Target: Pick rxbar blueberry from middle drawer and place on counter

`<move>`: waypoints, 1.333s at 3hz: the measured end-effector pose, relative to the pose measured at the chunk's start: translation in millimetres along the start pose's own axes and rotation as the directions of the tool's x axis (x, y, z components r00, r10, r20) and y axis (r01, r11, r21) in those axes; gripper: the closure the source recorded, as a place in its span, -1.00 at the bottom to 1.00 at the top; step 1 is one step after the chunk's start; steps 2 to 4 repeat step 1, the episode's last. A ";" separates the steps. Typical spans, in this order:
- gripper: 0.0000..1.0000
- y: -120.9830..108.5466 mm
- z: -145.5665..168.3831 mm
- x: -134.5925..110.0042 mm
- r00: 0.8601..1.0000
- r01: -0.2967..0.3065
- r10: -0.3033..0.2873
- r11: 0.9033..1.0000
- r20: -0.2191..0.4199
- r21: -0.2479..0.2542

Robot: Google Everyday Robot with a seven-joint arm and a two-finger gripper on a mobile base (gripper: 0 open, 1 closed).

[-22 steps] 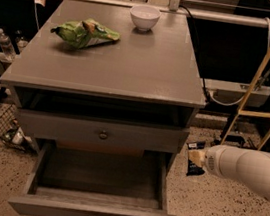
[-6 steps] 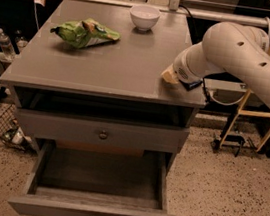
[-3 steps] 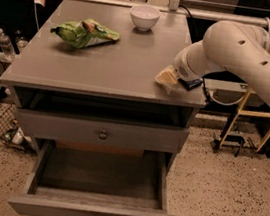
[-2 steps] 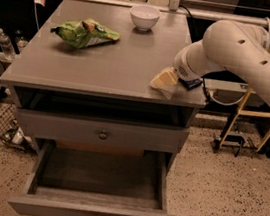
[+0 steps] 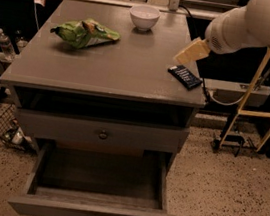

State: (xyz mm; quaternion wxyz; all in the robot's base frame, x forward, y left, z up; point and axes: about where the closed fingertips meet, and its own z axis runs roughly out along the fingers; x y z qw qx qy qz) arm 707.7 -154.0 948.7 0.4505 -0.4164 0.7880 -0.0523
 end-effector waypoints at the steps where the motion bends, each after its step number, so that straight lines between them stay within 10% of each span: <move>1: -1.00 -43.5 -36.5 7.5 0.998 -0.058 0.056 0.994 0.026 0.088; 4: -1.00 -43.5 -36.5 7.5 0.998 -0.058 0.056 0.994 0.026 0.088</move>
Offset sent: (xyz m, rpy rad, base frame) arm 0.0000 0.0000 0.0000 0.0000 0.0000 0.0000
